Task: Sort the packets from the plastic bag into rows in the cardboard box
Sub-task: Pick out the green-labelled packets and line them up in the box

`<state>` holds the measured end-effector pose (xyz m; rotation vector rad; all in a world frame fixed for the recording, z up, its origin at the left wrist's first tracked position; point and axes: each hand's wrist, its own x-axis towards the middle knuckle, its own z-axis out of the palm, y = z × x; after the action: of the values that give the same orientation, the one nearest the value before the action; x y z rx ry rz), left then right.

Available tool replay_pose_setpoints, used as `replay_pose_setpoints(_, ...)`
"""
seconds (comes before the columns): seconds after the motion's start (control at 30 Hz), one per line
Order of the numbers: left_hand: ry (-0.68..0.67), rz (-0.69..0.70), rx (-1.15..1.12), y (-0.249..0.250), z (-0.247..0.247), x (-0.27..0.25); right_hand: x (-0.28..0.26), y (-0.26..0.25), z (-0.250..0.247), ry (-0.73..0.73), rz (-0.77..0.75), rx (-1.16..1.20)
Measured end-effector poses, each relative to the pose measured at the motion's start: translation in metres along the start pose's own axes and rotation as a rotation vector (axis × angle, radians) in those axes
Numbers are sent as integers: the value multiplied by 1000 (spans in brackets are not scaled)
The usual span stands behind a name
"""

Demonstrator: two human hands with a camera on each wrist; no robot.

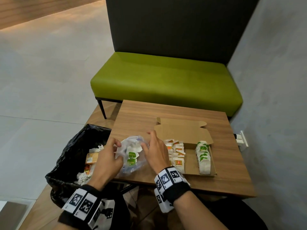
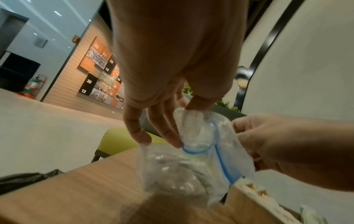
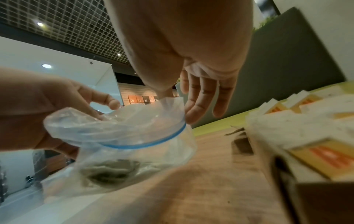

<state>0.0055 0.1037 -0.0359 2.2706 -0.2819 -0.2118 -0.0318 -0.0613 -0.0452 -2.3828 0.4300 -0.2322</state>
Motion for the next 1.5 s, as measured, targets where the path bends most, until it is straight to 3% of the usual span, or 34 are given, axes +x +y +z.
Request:
replay_pose_setpoints(0.1,14,-53,-207,3,-3,-8,-8,5,-8,-59,39,-17)
replay_pose_setpoints(0.27,32,15,-99,0,13,-16,-35,14,-24,-76,149,122)
replay_pose_setpoints(0.4,-24,-17,-186,14,25,-39,-60,31,-37,-63,330,354)
replay_pose_setpoints(0.53,-113,-289,-576,18,40,-55,-85,49,-42,-21,517,527)
replay_pose_setpoints(0.67,-343,-547,-815,26,43,-69,-108,58,-54,-40,608,619)
replay_pose_setpoints(0.77,-368,-682,-859,33,45,-80,-122,58,-65,-101,673,721)
replay_pose_setpoints(0.9,-308,-720,-776,34,45,-89,-133,51,-65,-145,703,841)
replay_pose_setpoints(1.03,-236,-664,-627,37,45,-99,-135,35,-65,-196,728,1099)
replay_pose_setpoints(1.13,-299,-648,-569,36,46,-106,-138,26,-66,-272,721,1199)
replay_pose_setpoints(1.2,-285,-450,-409,30,42,-107,-139,26,-67,-250,727,1116)
replay_pose_setpoints(1.3,-152,2,-148,35,34,-113,-143,32,-69,-190,743,1005)
replay_pose_setpoints(1.37,-192,237,-74,44,34,-119,-146,33,-71,-203,721,966)
replay_pose_setpoints(1.43,-212,365,31,48,39,-122,-149,34,-72,-216,711,946)
replay_pose_setpoints(1.5,-176,398,59,49,43,-123,-151,35,-74,-234,708,939)
